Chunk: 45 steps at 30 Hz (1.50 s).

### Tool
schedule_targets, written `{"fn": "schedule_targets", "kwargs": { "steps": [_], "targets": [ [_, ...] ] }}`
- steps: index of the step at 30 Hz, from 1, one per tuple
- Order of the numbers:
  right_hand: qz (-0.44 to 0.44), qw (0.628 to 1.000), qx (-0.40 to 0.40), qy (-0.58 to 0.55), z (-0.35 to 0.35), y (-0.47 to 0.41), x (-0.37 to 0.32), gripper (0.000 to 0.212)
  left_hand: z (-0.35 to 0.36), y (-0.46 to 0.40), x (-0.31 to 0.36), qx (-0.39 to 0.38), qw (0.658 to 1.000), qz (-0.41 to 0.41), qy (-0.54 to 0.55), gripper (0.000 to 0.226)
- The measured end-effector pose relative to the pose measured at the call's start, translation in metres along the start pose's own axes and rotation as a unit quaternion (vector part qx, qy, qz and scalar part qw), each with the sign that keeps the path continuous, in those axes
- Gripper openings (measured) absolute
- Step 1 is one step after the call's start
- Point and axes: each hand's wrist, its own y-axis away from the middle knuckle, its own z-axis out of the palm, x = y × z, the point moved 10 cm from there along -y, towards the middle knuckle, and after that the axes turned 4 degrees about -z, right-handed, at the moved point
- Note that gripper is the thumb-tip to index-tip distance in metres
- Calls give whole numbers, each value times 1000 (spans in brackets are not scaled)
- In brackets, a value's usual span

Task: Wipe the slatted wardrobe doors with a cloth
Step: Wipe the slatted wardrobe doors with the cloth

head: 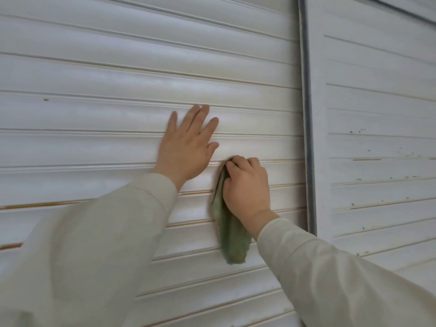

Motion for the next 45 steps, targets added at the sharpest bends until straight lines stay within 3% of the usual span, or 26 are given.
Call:
{"fn": "schedule_targets", "kwargs": {
  "steps": [3, 13, 19, 22, 26, 28, 33, 36, 38, 45],
  "targets": [
    [-4, 1000, -14, 23, 3, 6, 12, 33, -1, 13, -19, 10, 1000, -1, -4, 58],
    [114, 989, 14, 94, -8, 15, 127, 33, -12, 23, -43, 10, 1000, 2, -24, 61],
    [198, 979, 13, 56, -4, 16, 123, 28, -13, 27, -53, 0, 999, -9, -40, 61],
    [118, 993, 28, 0, -2, 10, 80, 31, -13, 28, -57, -5, 999, -19, -41, 61],
    [-49, 995, -41, -79, 10, -5, -17, 39, -14, 29, -58, -3, 999, -19, -30, 61],
    [-57, 995, -61, -61, 8, -7, -30, 43, -14, 29, -60, -8, 999, -23, -23, 61],
    [92, 993, -43, 53, -1, 7, 40, 40, -17, 30, -61, 8, 999, -27, -22, 59],
    [172, 972, -117, 104, 8, 18, 90, 71, -17, 30, -61, 10, 999, -25, -24, 58],
    [164, 969, -151, 109, 22, 17, 109, 89, -16, 30, -61, 12, 999, -22, -27, 58],
    [207, 973, -98, 15, 39, -14, 79, 75, -15, 30, -60, 19, 999, -22, -32, 59]
  ]
}}
